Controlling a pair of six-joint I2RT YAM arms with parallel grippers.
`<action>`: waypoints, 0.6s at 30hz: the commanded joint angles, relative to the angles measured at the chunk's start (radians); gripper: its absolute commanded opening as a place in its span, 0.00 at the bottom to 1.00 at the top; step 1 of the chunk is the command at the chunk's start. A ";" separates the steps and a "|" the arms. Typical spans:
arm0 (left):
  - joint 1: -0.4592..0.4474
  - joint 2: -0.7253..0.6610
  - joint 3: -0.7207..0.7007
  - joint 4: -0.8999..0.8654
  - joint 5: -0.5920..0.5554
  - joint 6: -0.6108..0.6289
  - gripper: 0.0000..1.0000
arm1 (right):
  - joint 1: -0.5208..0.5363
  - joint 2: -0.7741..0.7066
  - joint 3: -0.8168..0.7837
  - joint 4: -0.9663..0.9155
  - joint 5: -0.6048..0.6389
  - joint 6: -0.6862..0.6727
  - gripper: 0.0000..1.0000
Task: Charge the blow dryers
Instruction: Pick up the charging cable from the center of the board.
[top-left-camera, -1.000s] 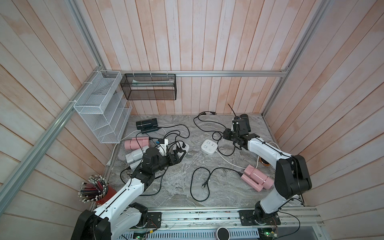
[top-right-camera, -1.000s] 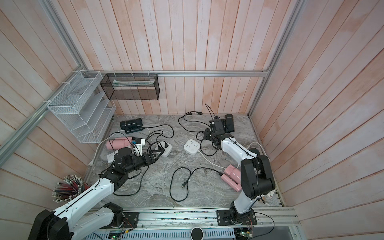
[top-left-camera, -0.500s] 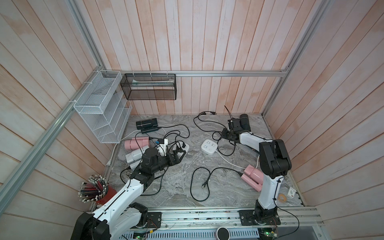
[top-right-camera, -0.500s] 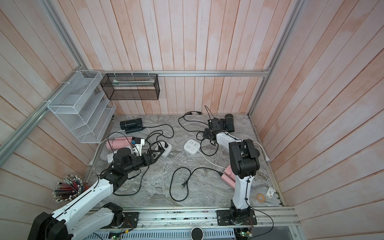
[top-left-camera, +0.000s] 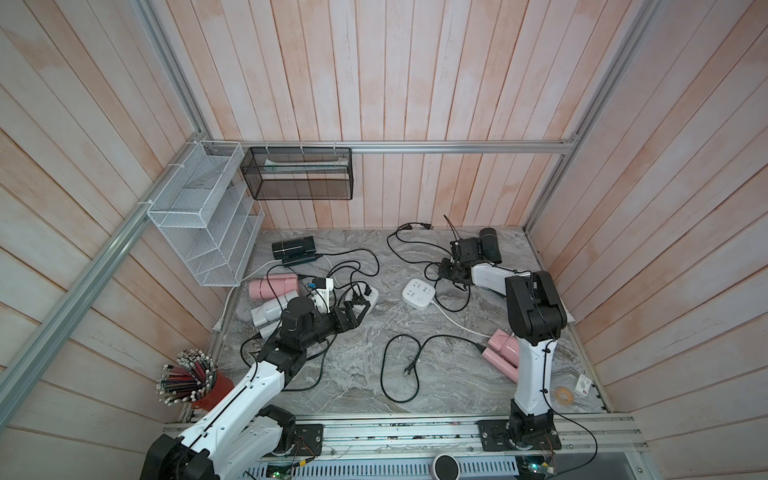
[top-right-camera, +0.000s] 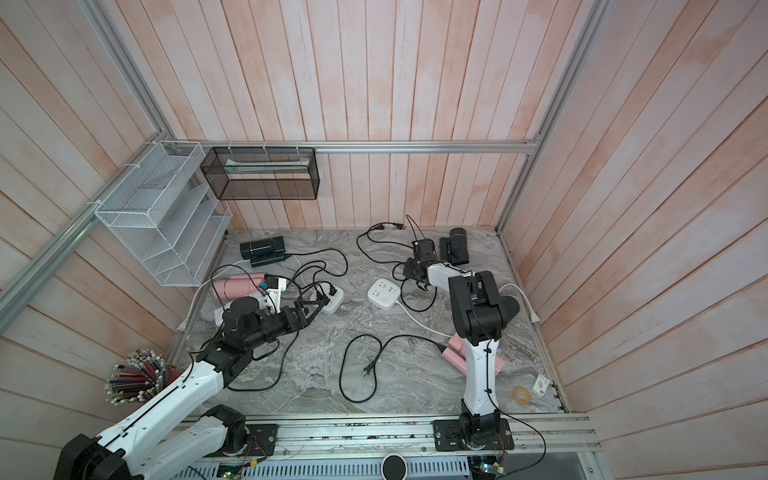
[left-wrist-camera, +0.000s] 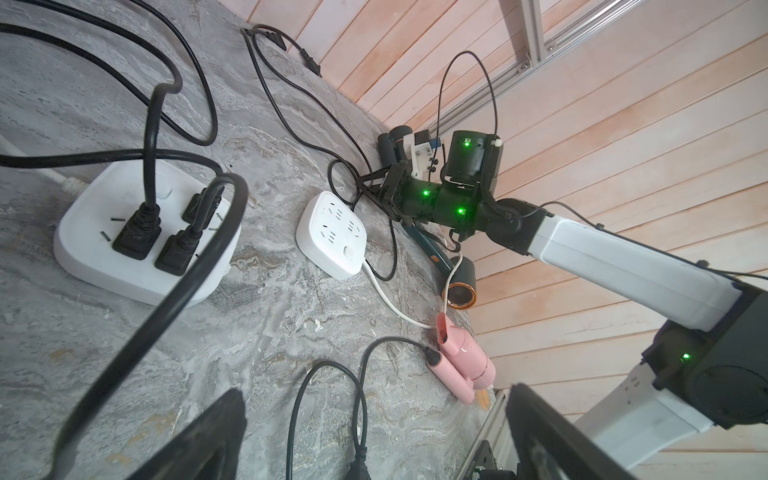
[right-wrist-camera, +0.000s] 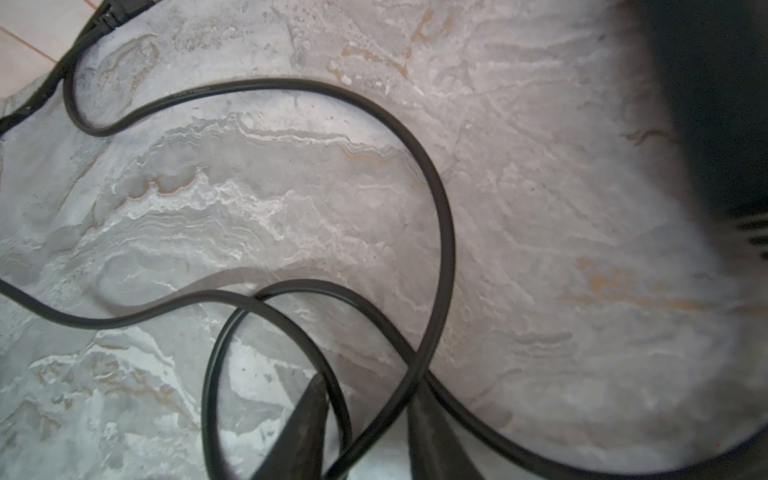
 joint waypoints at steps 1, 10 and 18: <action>0.000 0.014 -0.009 -0.006 0.004 0.022 1.00 | -0.005 0.016 0.014 0.006 0.013 0.011 0.26; -0.005 0.017 -0.016 0.010 -0.003 0.028 1.00 | -0.006 -0.114 -0.061 0.033 0.095 -0.020 0.08; -0.039 0.050 0.001 0.019 -0.019 0.028 1.00 | -0.008 -0.307 -0.140 0.035 0.142 -0.086 0.04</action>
